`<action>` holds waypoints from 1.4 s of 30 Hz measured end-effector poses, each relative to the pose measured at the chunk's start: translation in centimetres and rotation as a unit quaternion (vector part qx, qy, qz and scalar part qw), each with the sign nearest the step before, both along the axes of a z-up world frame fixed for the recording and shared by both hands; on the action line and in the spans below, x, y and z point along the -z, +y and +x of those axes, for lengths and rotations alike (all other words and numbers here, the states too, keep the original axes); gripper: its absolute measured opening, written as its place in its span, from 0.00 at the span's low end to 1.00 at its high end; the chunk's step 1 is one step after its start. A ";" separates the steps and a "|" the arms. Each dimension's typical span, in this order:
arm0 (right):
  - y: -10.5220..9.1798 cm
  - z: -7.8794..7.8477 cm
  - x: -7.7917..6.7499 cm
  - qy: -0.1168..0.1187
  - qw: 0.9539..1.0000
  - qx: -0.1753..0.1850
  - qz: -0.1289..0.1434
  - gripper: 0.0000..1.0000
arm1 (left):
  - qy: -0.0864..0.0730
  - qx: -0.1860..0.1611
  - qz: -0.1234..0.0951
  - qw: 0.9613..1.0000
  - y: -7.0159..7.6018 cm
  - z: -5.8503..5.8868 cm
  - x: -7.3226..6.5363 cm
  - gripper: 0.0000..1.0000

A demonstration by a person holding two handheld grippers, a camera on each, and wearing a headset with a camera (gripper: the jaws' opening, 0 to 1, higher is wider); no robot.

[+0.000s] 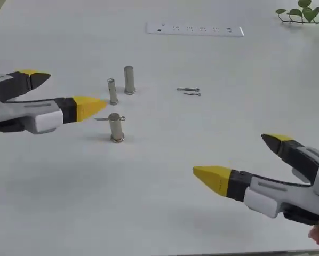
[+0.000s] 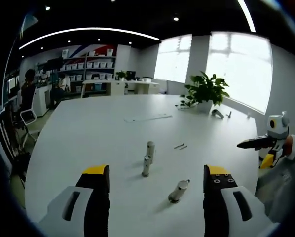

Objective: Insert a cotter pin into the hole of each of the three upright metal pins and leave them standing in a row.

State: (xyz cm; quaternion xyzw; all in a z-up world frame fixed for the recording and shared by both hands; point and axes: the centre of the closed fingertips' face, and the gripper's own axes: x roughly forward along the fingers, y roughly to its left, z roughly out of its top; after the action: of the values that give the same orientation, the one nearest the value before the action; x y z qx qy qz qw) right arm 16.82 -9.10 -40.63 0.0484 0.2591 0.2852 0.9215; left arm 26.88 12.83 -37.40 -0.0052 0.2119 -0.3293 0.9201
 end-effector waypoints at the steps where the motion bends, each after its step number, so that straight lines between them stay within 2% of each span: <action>1: -0.1 0.0 0.0 0.001 1.000 0.001 0.000 0.98 | -0.003 0.002 0.003 1.000 -0.2 0.5 0.0 0.73; 6: -0.6 -0.1 0.2 0.004 1.000 0.004 -0.008 0.98 | -0.002 0.012 0.017 1.000 -1.4 2.3 0.7 0.63; 9: -0.8 -0.1 0.2 0.007 1.000 0.007 -0.006 0.98 | 0.001 0.043 0.047 0.998 -2.4 2.7 1.9 0.59; 12: -0.9 -0.2 0.3 0.009 1.000 0.006 -0.011 0.98 | 0.010 0.060 0.066 0.996 -3.0 2.9 3.2 0.56; 17: -0.9 -0.4 0.4 0.011 1.000 0.006 -0.013 0.98 | 0.018 0.058 0.066 0.996 -3.7 4.1 4.4 0.45; 22: -0.5 -0.8 1.0 0.021 1.000 0.005 -0.010 0.98 | 0.032 0.076 0.081 0.993 -4.3 4.5 6.1 0.42; 25: -0.3 -1.0 1.1 0.024 1.000 0.003 -0.007 0.97 | 0.041 0.076 0.099 0.991 -4.3 4.9 7.5 0.39; 28: 0.1 -1.4 1.2 0.026 1.000 -0.005 -0.006 0.97 | 0.051 0.075 0.101 0.991 -4.3 5.0 8.3 0.34; 31: 0.2 -1.7 1.4 0.031 0.999 -0.009 -0.007 0.97 | 0.053 0.072 0.103 0.991 -4.4 5.3 8.8 0.30; 36: 0.1 -2.1 1.7 0.037 0.999 -0.008 -0.008 0.96 | 0.054 0.062 0.102 0.991 -4.4 5.8 9.2 0.21; 39: -0.1 -2.0 1.5 0.031 0.999 -0.007 -0.009 0.95 | 0.048 0.057 0.101 0.992 -4.4 6.1 9.2 0.12; 42: -0.1 -1.9 1.4 0.029 0.999 -0.009 -0.011 0.95 | 0.049 0.049 0.097 0.993 -4.3 6.4 9.3 0.09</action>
State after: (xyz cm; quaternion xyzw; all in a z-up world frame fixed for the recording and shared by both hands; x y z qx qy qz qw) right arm 14.89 -9.22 -42.03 0.0439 0.2891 0.2888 0.9116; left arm 33.24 8.51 -46.66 0.0783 0.2874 -0.3512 0.8877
